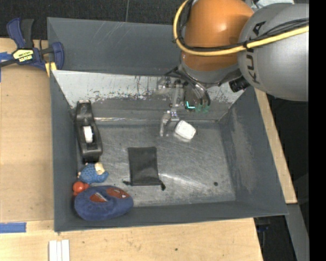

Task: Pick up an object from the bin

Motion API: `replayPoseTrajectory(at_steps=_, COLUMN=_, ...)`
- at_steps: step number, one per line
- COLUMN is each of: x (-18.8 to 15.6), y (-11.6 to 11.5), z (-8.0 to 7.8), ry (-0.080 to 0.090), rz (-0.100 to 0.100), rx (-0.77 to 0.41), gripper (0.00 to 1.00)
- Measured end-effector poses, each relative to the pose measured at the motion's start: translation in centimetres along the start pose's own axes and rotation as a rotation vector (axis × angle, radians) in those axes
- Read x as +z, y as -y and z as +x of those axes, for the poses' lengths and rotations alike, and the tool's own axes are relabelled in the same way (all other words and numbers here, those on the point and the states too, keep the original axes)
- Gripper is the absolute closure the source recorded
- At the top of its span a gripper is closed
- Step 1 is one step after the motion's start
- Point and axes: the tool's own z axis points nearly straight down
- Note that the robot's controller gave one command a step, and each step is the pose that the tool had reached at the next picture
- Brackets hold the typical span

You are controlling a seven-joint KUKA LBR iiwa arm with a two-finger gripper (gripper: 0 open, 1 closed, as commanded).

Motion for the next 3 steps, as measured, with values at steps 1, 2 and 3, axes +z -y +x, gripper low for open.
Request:
replayPoseTrajectory(at_steps=1, x=14.7, y=-4.0, z=4.7, ry=0.013, rz=0.001, rx=-0.209, gripper=0.00)
replayPoseTrajectory(at_steps=2, x=12.0, y=0.1, z=4.9, ry=0.011, rz=0.001, rx=-0.043, gripper=0.00)
replayPoseTrajectory(at_steps=3, x=12.1, y=0.1, z=5.7, ry=0.003, rz=0.000, rx=0.023, gripper=0.00)
